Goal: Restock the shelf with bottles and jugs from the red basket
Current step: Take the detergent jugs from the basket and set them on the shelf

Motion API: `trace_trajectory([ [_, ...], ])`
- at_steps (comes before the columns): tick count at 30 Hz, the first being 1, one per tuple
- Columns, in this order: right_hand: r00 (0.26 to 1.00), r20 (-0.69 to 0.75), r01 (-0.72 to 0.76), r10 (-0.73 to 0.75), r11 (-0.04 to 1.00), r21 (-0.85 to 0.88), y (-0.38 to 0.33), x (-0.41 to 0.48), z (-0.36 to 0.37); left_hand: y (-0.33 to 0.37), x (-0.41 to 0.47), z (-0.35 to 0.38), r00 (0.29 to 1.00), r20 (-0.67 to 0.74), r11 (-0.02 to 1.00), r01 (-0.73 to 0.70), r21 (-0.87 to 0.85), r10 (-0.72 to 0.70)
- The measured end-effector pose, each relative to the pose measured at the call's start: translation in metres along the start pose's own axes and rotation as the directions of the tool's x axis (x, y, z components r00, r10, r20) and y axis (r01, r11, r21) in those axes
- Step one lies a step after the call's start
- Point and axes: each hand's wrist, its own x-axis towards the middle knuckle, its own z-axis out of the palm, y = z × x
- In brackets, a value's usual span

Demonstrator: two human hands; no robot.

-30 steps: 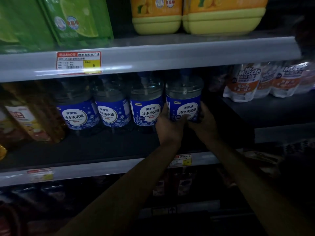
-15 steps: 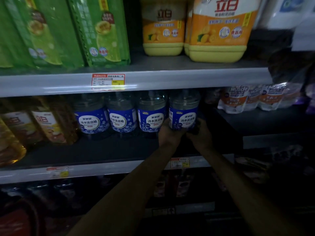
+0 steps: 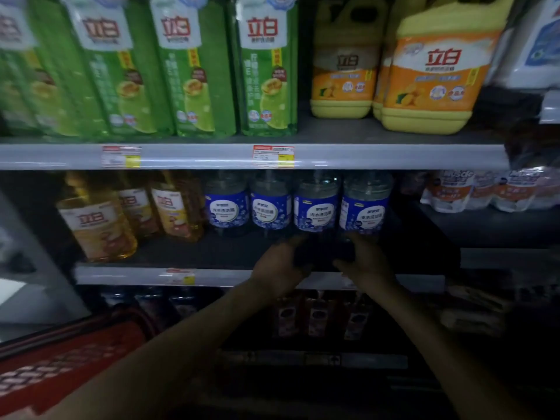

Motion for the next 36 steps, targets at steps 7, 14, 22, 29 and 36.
trace_trajectory([
  [7, 0.959, 0.194, 0.227, -0.207, 0.970, -0.089, -0.075, -0.063, 0.030, -0.055, -0.120, -0.069, 0.997, -0.057, 0.799, -0.007, 0.601, 0.051],
  [14, 0.828, 0.474, 0.390, -0.300, 0.915, -0.103, -0.130, -0.125, 0.089, -0.147, -0.255, -0.104, 0.989, -0.080, 0.734, 0.149, 0.663, -0.128],
  [22, 0.620, 0.684, 0.590, -0.385, 0.803, -0.082, -0.159, -0.152, 0.177, -0.232, -0.362, -0.105, 0.859, -0.198, 0.716, 0.505, 0.481, -0.473],
  [29, 0.450, 0.705, 0.762, -0.547, 0.648, 0.016, -0.184, -0.166, 0.236, -0.279, -0.405, -0.083, 0.751, -0.222, 0.713, 0.660, 0.236, -0.622],
  [36, 0.364, 0.815, 0.737, -0.452, 0.675, 0.045, -0.226, -0.175, 0.310, -0.306, -0.410, -0.096, 0.695, -0.138, 0.648, 0.712, 0.269, -0.706],
])
